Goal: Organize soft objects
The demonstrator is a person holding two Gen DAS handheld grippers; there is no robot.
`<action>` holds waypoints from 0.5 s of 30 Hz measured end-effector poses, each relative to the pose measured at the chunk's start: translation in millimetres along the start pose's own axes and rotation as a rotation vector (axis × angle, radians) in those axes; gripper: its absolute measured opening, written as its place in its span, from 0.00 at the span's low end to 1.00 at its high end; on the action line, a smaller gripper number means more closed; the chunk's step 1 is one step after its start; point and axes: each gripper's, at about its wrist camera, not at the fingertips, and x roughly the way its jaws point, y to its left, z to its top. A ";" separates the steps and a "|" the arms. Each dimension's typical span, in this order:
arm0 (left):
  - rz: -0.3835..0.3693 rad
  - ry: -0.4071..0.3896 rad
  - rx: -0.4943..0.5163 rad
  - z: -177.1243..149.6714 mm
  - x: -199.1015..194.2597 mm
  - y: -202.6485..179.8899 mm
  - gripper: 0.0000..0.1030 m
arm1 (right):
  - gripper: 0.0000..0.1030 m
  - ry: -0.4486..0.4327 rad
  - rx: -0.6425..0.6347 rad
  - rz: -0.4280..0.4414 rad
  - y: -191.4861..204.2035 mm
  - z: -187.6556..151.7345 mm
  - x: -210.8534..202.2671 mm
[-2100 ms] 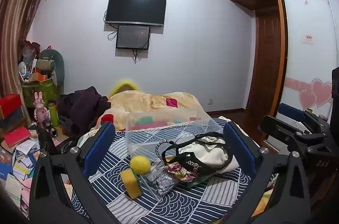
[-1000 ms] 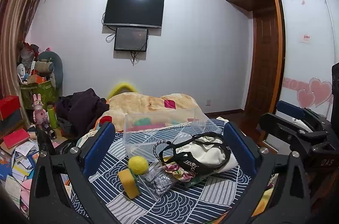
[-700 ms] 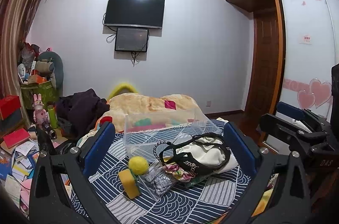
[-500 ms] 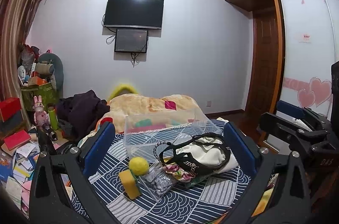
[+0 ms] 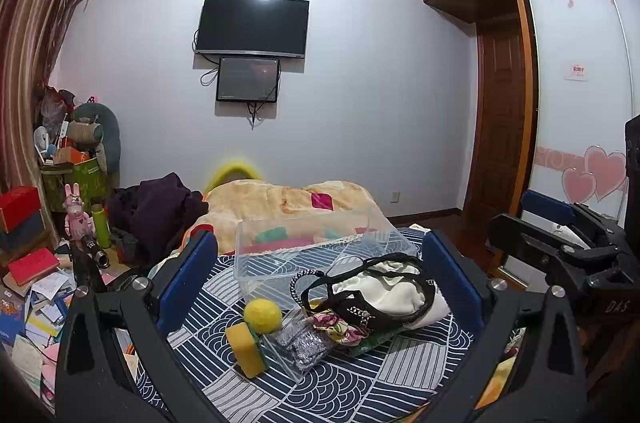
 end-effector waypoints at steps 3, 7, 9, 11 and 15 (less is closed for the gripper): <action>0.000 0.000 0.000 -0.3 0.1 -0.2 1.00 | 1.00 -0.001 -0.002 0.000 0.7 -0.1 -0.1; -0.006 0.002 -0.002 0.1 0.3 -0.2 1.00 | 1.00 -0.005 -0.003 -0.001 1.1 0.4 -0.3; -0.009 0.003 -0.003 -0.1 0.1 0.1 1.00 | 1.00 -0.008 -0.004 -0.003 1.7 0.8 -0.2; -0.009 0.003 -0.001 0.1 0.0 -0.7 1.00 | 1.00 -0.008 -0.001 -0.001 1.0 0.3 -0.9; -0.008 0.002 0.000 -0.1 -0.6 0.4 1.00 | 1.00 -0.005 0.002 0.004 0.9 -0.5 -1.0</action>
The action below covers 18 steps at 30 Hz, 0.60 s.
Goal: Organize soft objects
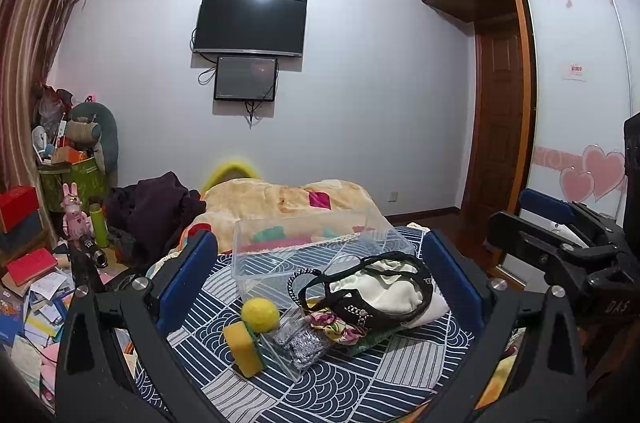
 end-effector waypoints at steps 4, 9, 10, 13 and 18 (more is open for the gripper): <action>-0.001 -0.002 -0.001 -0.2 -0.4 0.0 1.00 | 1.00 0.001 0.001 0.001 -0.4 -0.7 0.1; -0.003 0.000 0.002 -1.4 -0.6 -0.8 1.00 | 1.00 -0.005 0.004 0.000 0.3 -1.1 -0.1; -0.003 0.001 0.003 -1.3 -0.6 -0.7 1.00 | 1.00 -0.007 0.004 0.000 0.5 -1.6 0.0; 0.003 0.000 0.002 -1.6 -0.1 0.6 1.00 | 1.00 -0.010 0.002 -0.002 1.2 -2.9 1.6; 0.006 0.024 0.006 -6.0 8.3 4.7 1.00 | 1.00 0.029 0.009 0.011 -3.1 -7.5 10.6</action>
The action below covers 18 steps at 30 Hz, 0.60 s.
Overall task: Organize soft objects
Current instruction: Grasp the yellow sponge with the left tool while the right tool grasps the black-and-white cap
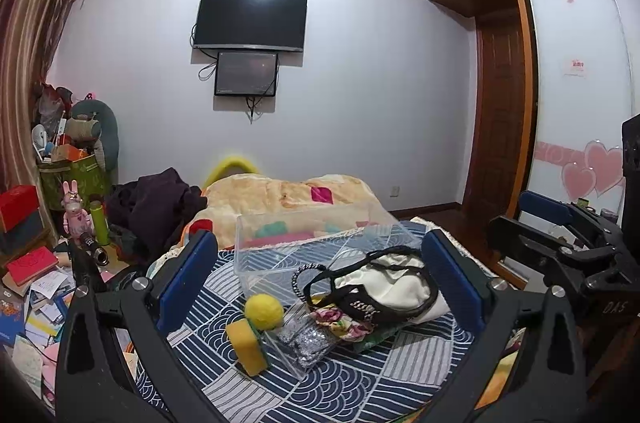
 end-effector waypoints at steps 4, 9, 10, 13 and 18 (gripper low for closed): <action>0.015 0.041 -0.002 -10.8 14.4 12.0 1.00 | 1.00 0.058 0.002 -0.041 -7.7 -8.2 16.5; 0.055 0.112 -0.036 -26.7 35.8 35.5 0.80 | 0.99 0.133 0.046 -0.038 -22.9 -20.2 36.2; 0.060 0.127 -0.045 -29.6 40.2 39.1 0.79 | 0.96 0.149 0.057 -0.033 -25.8 -23.0 40.1; 0.088 0.178 -0.071 -40.9 55.5 53.6 0.75 | 0.85 0.199 0.074 -0.030 -30.9 -31.7 50.6; 0.102 0.272 -0.119 -62.8 79.2 73.2 0.65 | 0.64 0.285 0.110 -0.029 -40.5 -43.7 73.0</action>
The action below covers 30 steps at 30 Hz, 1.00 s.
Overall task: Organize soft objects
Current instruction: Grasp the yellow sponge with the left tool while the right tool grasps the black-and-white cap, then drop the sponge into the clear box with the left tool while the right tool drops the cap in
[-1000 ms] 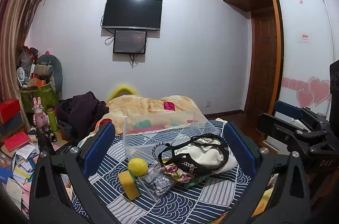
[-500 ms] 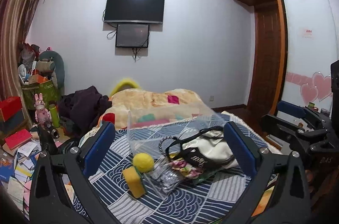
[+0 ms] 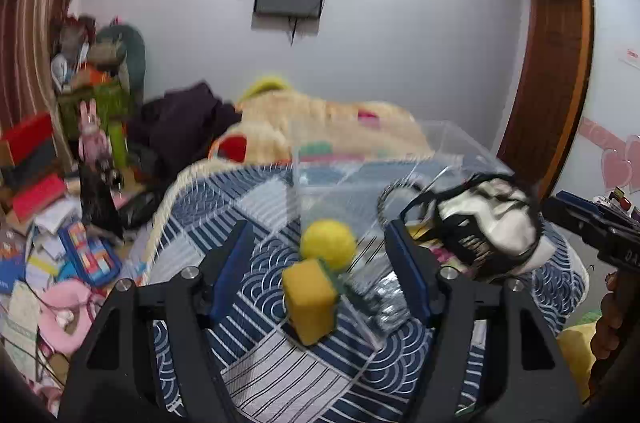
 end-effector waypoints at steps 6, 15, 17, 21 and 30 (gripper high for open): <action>0.016 0.105 -0.006 -16.4 36.7 7.2 0.50 | 0.43 0.094 0.058 0.009 -13.4 -3.8 27.6; -0.005 0.093 0.029 -19.6 36.7 -3.2 0.32 | 0.20 0.063 0.080 0.007 -19.2 -5.4 19.7; -0.004 0.073 0.038 -16.1 30.2 -7.7 0.32 | 0.18 0.041 0.080 0.001 -20.1 -2.1 15.0; -0.015 0.029 0.033 -5.7 15.9 -9.7 0.32 | 0.17 -0.019 0.078 0.002 -20.3 7.6 -0.5; -0.051 -0.059 0.048 27.1 -5.8 -15.9 0.32 | 0.17 -0.140 0.039 0.005 -12.6 38.7 -27.0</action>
